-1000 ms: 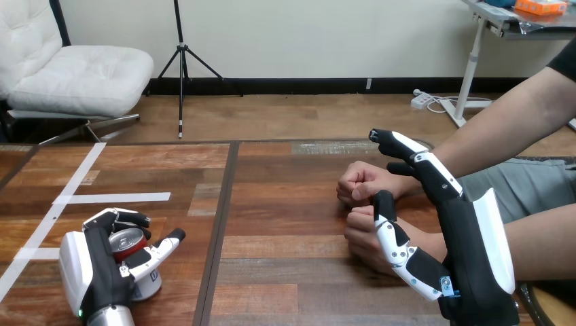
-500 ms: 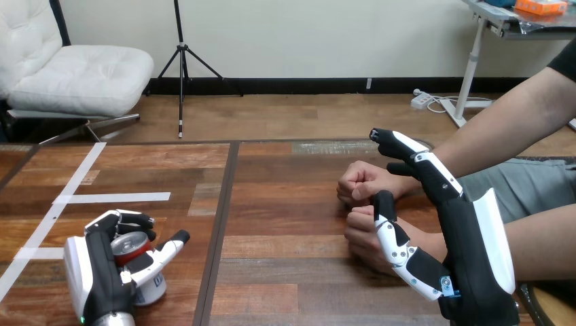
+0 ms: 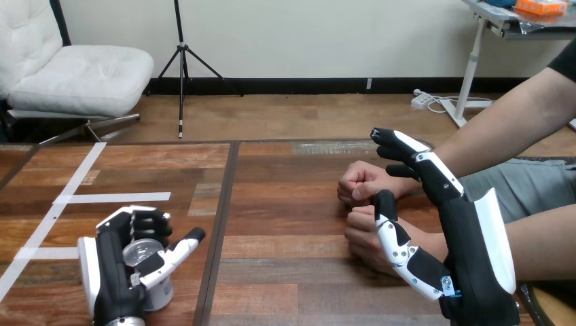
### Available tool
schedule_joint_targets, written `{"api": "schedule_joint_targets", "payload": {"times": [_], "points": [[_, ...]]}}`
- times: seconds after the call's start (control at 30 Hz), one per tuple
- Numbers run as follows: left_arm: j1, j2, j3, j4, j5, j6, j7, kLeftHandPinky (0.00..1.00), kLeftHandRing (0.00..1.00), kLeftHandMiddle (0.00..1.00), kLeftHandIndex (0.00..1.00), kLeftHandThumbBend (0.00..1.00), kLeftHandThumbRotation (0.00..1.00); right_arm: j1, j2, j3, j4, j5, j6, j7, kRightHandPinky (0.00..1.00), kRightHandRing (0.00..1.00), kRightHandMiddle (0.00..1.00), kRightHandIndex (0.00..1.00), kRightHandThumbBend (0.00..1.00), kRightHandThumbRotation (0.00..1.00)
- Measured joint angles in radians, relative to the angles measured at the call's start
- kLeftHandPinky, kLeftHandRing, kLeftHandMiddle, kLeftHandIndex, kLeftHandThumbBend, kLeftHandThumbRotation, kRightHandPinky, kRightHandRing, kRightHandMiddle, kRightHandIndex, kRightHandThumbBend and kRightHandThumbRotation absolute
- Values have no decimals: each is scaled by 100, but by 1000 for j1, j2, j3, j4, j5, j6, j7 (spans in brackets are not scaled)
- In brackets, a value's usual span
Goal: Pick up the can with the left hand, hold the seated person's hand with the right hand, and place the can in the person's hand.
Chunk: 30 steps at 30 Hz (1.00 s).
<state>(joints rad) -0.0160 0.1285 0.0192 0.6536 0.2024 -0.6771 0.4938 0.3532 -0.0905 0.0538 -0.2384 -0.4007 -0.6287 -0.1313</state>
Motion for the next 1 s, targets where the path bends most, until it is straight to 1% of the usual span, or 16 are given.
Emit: {"api": "schedule_joint_targets", "payload": {"times": [0.2,0.63,1.0], "points": [[10,-18,1,-50,-27,-25,-36,34,39,42,41,87,0,0,0,0,0,0,0,0,73,80,83,82,13,0],[14,-43,1,-131,-51,-60,-93,37,40,42,42,88,0,0,1,2,0,1,0,0,73,80,83,82,14,0],[28,-72,3,-181,-60,-68,-120,38,40,42,42,87,0,0,1,2,0,5,-1,0,73,81,84,82,14,0]]}}
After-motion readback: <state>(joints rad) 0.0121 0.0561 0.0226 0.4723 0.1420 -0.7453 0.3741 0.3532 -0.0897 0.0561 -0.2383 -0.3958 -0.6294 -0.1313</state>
